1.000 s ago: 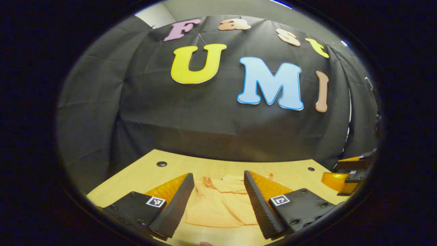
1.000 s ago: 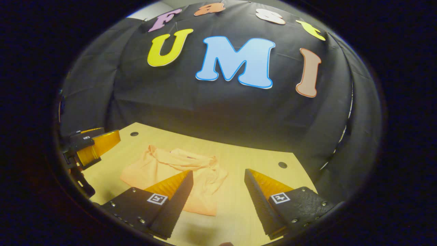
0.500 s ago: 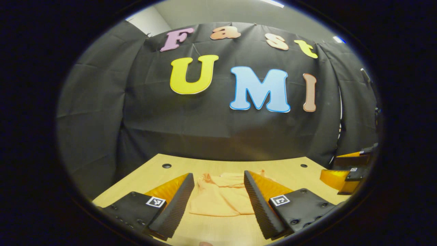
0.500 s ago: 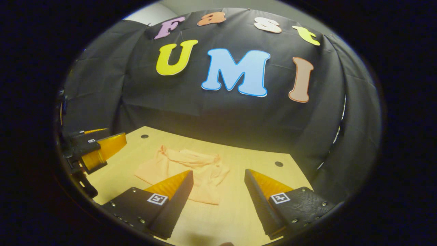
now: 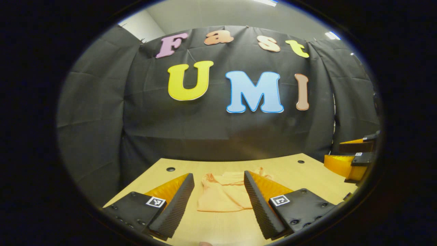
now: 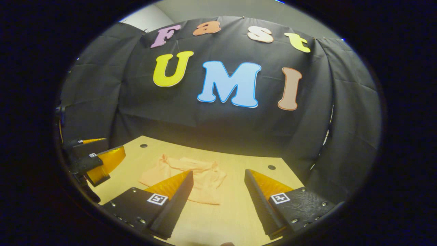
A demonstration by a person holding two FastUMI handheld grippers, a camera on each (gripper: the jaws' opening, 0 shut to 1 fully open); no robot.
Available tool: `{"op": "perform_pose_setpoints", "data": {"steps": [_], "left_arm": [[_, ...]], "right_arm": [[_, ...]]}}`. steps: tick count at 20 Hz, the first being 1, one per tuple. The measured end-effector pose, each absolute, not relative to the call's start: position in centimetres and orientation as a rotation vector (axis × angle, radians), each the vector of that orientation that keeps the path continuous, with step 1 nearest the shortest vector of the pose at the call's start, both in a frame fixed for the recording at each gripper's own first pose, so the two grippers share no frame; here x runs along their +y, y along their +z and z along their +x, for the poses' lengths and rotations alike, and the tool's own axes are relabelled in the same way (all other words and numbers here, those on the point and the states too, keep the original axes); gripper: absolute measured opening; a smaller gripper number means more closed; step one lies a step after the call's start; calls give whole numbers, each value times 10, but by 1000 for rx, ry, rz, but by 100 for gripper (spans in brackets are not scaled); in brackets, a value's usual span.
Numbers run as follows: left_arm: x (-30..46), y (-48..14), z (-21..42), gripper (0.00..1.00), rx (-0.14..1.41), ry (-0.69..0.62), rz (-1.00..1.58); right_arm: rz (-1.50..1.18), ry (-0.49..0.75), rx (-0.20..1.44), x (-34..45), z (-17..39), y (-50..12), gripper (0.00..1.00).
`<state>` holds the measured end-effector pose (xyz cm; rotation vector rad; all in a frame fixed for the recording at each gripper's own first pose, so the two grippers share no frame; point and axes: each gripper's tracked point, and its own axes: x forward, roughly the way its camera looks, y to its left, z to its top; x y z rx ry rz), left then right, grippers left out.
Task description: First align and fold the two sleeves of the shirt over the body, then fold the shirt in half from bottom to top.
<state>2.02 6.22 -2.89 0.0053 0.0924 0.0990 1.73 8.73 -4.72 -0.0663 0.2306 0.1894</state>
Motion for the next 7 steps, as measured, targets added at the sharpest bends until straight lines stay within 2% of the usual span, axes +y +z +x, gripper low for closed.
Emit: {"op": "perform_pose_setpoints", "data": {"steps": [7], "left_arm": [[57,-20,9,95,71,52,6]], "right_arm": [[-74,109,210,80,-4,-29,94]]}}
